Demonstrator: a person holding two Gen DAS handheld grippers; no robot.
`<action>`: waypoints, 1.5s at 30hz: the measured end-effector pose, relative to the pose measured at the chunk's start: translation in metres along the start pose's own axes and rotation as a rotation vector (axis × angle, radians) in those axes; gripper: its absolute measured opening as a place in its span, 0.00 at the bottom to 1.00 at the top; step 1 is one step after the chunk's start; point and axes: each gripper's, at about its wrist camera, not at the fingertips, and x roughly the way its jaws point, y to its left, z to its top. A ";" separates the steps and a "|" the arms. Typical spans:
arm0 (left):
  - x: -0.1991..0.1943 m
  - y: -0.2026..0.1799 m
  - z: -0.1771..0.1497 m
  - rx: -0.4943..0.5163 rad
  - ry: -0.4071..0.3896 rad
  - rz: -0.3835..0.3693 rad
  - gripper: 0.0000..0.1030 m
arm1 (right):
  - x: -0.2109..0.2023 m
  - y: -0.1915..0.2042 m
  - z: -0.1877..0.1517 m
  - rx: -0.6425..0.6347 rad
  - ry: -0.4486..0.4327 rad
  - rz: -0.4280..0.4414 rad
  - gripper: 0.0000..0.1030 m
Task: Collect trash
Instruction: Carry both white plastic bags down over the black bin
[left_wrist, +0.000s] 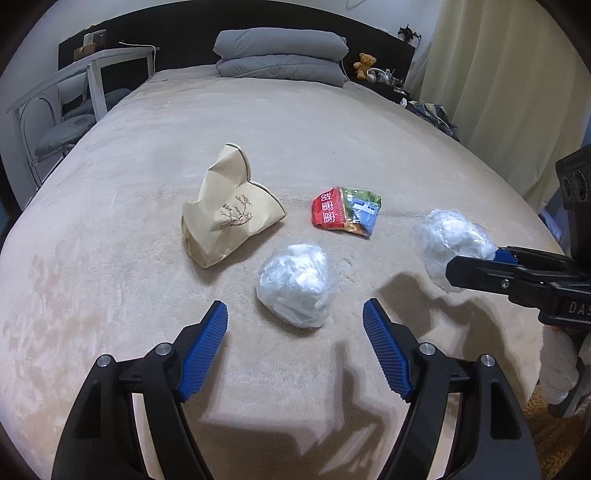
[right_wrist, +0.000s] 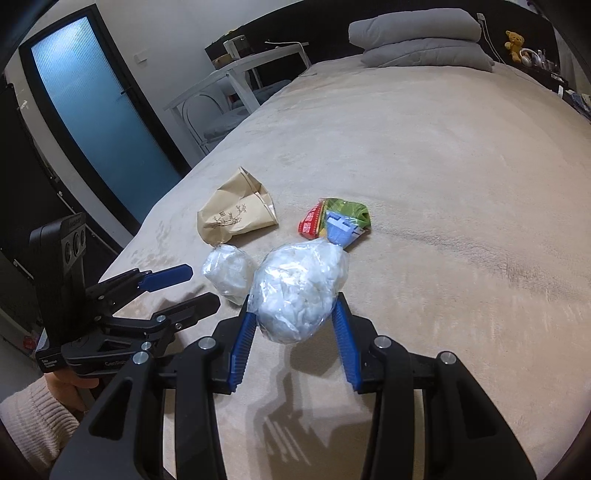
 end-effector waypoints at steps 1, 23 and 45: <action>0.003 -0.002 0.001 0.003 0.003 0.006 0.72 | -0.002 -0.003 0.000 0.004 0.000 -0.001 0.41; 0.020 -0.013 0.017 0.027 -0.010 0.068 0.46 | -0.015 -0.021 0.000 0.008 -0.032 -0.058 0.41; -0.072 -0.037 -0.006 -0.005 -0.152 -0.045 0.46 | -0.042 -0.011 -0.035 0.105 -0.066 -0.111 0.42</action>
